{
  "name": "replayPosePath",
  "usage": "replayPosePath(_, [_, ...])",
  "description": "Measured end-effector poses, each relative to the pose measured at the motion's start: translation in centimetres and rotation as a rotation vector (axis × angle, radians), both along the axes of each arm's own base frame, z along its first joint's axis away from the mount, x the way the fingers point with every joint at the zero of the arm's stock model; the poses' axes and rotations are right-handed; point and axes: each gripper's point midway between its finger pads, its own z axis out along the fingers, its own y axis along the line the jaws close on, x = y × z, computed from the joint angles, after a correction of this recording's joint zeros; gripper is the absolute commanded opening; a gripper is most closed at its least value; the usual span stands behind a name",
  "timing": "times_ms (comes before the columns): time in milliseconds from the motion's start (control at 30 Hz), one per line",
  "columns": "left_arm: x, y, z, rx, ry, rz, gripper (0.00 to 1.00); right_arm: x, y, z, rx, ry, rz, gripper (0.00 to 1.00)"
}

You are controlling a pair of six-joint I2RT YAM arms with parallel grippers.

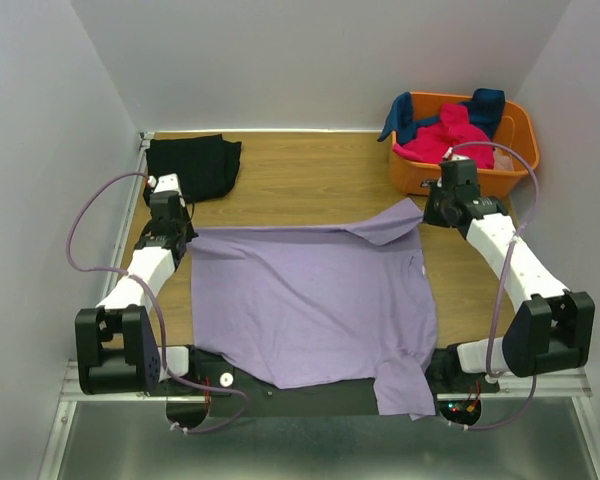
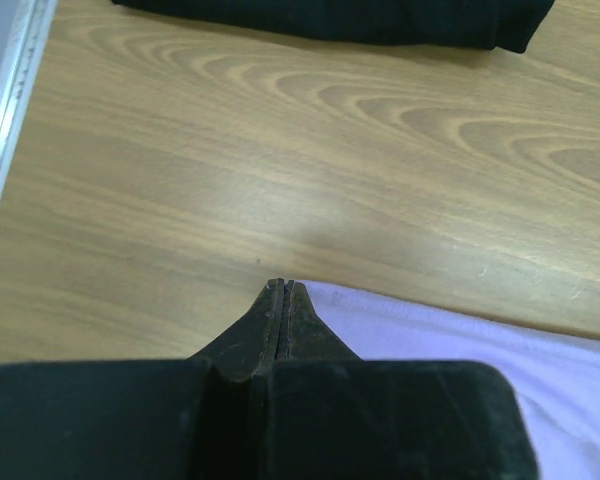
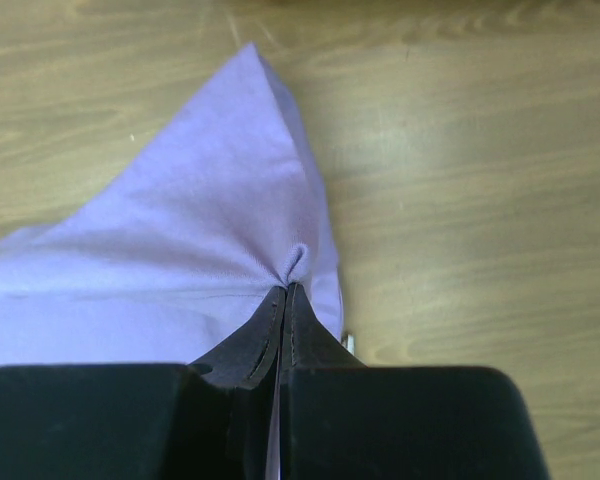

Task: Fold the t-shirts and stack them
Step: Fold the tshirt

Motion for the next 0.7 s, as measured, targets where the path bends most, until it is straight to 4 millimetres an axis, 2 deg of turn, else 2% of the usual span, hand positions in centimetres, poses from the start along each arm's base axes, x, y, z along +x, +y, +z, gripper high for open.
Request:
replayPosePath(233, [-0.6, -0.4, 1.5, -0.005, -0.039, -0.001, 0.0, -2.6, -0.3, -0.4, 0.0, 0.059, -0.006, 0.0])
replayPosePath(700, [-2.1, -1.4, 2.7, -0.085, -0.055, 0.028, 0.0, -5.5, -0.6, -0.9, -0.011, 0.152, -0.006, 0.0])
